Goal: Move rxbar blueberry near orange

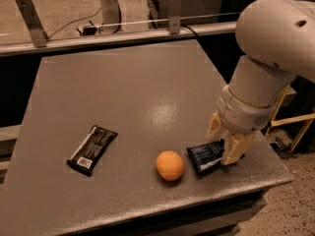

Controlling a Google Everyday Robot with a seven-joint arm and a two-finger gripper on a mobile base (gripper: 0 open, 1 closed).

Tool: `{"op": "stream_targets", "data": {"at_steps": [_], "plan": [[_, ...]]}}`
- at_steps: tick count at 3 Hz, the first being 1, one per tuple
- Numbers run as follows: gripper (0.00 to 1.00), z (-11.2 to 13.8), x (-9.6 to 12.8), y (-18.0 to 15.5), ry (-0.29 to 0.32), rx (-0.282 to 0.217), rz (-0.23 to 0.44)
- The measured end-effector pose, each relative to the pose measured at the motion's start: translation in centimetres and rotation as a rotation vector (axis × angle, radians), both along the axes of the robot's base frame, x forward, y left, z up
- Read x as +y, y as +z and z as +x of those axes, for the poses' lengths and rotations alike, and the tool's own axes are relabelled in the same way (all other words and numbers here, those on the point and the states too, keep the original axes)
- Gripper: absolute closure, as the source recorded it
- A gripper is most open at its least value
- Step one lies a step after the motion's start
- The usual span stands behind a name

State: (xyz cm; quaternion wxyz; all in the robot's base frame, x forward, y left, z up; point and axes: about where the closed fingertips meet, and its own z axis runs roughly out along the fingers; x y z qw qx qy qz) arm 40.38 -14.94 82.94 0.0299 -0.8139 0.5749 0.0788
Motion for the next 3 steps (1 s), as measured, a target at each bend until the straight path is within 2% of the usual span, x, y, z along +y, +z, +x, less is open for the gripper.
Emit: {"op": "stream_targets", "data": {"at_steps": [2,3], "plan": [[0.05,0.2,0.2,-0.1,0.000,-0.011,0.003],[0.00,1.1,-0.9,1.0,-0.002,0.008,0.092]]}}
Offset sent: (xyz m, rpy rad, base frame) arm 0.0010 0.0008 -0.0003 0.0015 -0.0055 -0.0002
